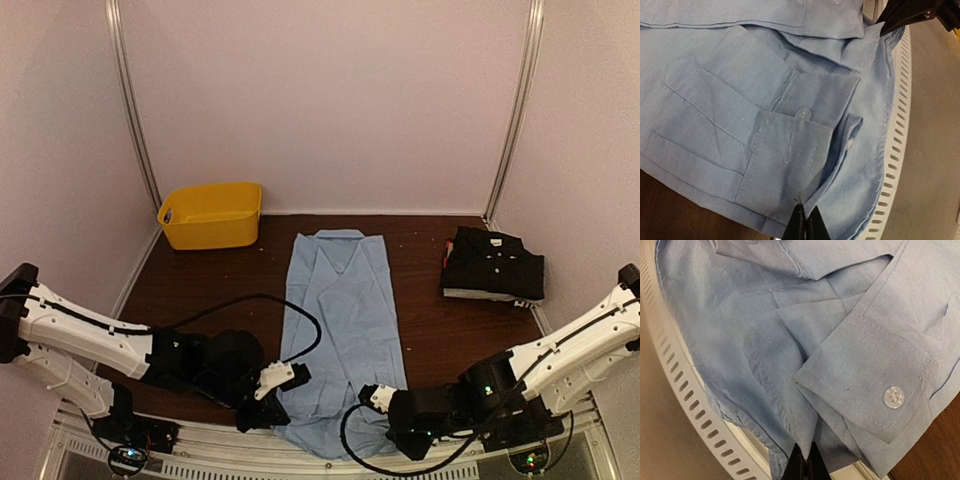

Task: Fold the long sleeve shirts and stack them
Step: Pick up the rectangle-folded shirt from the center of the board, then fold the rectangle-folded shirt at the center of the board.

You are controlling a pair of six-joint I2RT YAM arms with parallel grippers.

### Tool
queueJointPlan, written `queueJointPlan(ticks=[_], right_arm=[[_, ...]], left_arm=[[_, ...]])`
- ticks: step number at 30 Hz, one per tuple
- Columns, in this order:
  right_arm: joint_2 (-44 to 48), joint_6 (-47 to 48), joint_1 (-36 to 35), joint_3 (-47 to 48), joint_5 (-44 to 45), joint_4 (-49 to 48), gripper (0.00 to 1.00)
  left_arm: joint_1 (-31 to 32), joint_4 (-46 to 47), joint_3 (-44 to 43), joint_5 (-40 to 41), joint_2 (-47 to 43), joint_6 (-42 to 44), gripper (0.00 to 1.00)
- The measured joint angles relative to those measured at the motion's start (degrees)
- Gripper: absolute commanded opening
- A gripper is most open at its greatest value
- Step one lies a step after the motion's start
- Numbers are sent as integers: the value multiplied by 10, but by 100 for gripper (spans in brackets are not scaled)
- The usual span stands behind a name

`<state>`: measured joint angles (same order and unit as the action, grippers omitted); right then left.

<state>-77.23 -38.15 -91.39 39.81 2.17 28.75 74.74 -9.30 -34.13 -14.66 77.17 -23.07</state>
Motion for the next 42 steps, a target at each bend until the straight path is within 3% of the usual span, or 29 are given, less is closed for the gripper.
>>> queueJointPlan(ticks=[5, 8, 17, 22, 27, 36, 42], right_arm=[[48, -3, 14, 13, -5, 23, 0], [64, 15, 56, 39, -7, 41, 0], [71, 117, 287, 105, -46, 68, 0], [-12, 188, 414, 158, -86, 67, 0], [-118, 246, 487, 216, -123, 60, 0], [-242, 296, 541, 311, -170, 46, 1], [-305, 304, 556, 342, -173, 44, 12]], left_arm=[[-16, -20, -14, -14, -30, -6, 0], [-64, -23, -35, -36, -30, -6, 0], [-254, -21, -122, -89, 35, 10, 0], [-312, -23, -202, -120, 145, 30, 0], [-347, -28, -257, -129, 223, 43, 0], [-385, -46, -294, -129, 266, 50, 0], [-393, -41, -311, -127, 306, 47, 3]])
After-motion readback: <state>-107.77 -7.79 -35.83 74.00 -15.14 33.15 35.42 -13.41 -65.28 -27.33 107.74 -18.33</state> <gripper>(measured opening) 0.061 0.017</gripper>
